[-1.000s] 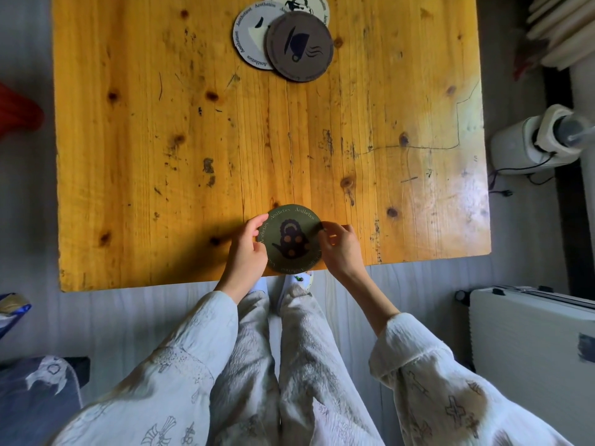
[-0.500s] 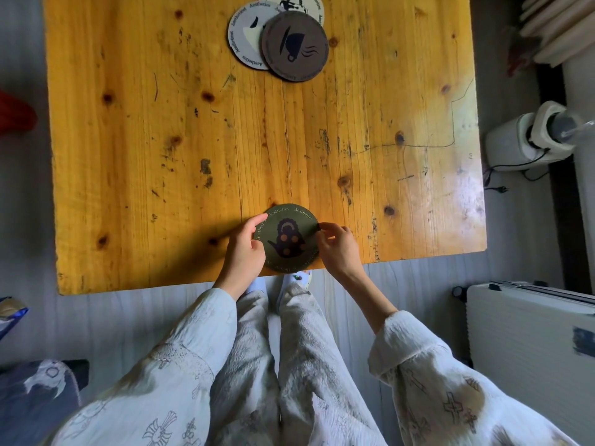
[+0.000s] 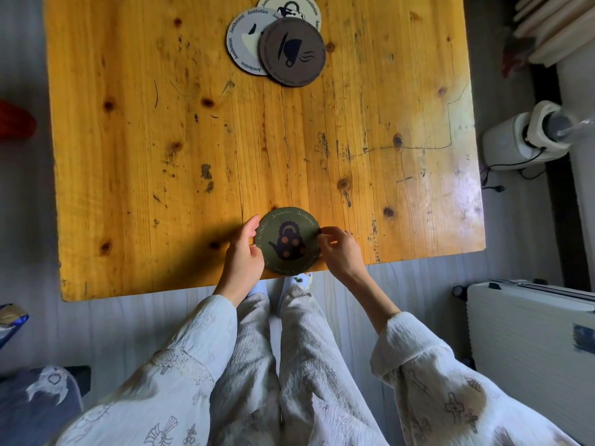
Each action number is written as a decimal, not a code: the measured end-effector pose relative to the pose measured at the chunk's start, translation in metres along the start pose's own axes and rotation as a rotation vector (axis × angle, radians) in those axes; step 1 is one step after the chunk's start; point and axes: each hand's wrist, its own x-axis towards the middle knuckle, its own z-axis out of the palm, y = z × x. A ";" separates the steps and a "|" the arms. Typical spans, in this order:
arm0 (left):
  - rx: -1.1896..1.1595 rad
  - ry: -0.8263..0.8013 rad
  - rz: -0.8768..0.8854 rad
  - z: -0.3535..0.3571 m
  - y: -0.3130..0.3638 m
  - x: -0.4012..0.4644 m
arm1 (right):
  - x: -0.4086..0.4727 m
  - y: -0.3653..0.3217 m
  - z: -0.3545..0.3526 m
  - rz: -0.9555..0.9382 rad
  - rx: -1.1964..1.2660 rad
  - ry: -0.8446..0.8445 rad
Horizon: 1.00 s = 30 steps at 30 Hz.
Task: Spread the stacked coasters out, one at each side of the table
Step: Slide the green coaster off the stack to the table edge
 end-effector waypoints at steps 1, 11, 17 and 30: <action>0.004 0.000 0.001 0.000 0.000 0.000 | 0.000 0.000 0.000 0.000 0.001 0.002; 0.025 -0.101 -0.038 -0.002 0.010 -0.001 | -0.005 -0.005 -0.007 0.034 0.044 -0.031; 0.145 -0.181 0.106 -0.019 0.036 -0.001 | -0.023 -0.013 -0.035 0.015 0.052 -0.023; 0.281 -0.374 0.348 0.025 0.148 -0.035 | -0.091 0.044 -0.160 -0.058 0.438 0.227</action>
